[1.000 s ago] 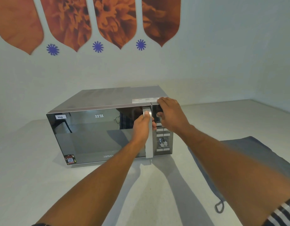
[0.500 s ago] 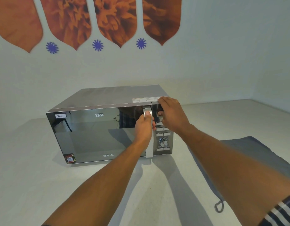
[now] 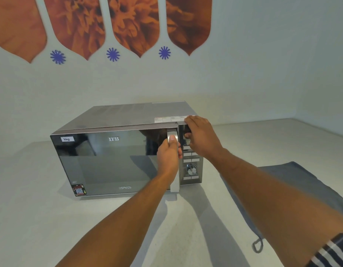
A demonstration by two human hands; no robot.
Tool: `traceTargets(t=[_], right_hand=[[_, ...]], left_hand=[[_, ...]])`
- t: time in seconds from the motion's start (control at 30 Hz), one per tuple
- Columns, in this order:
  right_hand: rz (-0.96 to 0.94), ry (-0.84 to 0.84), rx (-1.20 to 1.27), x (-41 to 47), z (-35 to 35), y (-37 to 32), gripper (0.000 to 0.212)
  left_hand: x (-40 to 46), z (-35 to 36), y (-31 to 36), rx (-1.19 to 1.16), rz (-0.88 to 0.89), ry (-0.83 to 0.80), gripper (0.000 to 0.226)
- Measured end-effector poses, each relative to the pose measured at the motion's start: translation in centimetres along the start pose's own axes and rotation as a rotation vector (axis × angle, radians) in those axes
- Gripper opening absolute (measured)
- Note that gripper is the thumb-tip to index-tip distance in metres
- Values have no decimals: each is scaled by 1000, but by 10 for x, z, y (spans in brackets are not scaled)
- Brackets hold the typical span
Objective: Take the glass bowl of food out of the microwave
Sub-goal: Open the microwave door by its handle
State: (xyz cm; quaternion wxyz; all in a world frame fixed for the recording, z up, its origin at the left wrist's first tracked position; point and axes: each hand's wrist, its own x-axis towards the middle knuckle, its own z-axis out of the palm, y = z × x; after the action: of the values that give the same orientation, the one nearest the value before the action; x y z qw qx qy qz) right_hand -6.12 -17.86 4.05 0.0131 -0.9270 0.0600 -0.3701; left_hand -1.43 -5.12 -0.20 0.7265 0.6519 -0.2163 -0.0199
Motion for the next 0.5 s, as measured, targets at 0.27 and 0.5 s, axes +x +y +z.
traceTargets(t=[0.27,0.5], right_hand=[[1,-42,-4,3,-4,-1,55],[101,35,73,-40,7,-42,64]], left_hand=[[-47,-29,12,-29,41,-64,42],[-106,-51,30,76,138,110,38]])
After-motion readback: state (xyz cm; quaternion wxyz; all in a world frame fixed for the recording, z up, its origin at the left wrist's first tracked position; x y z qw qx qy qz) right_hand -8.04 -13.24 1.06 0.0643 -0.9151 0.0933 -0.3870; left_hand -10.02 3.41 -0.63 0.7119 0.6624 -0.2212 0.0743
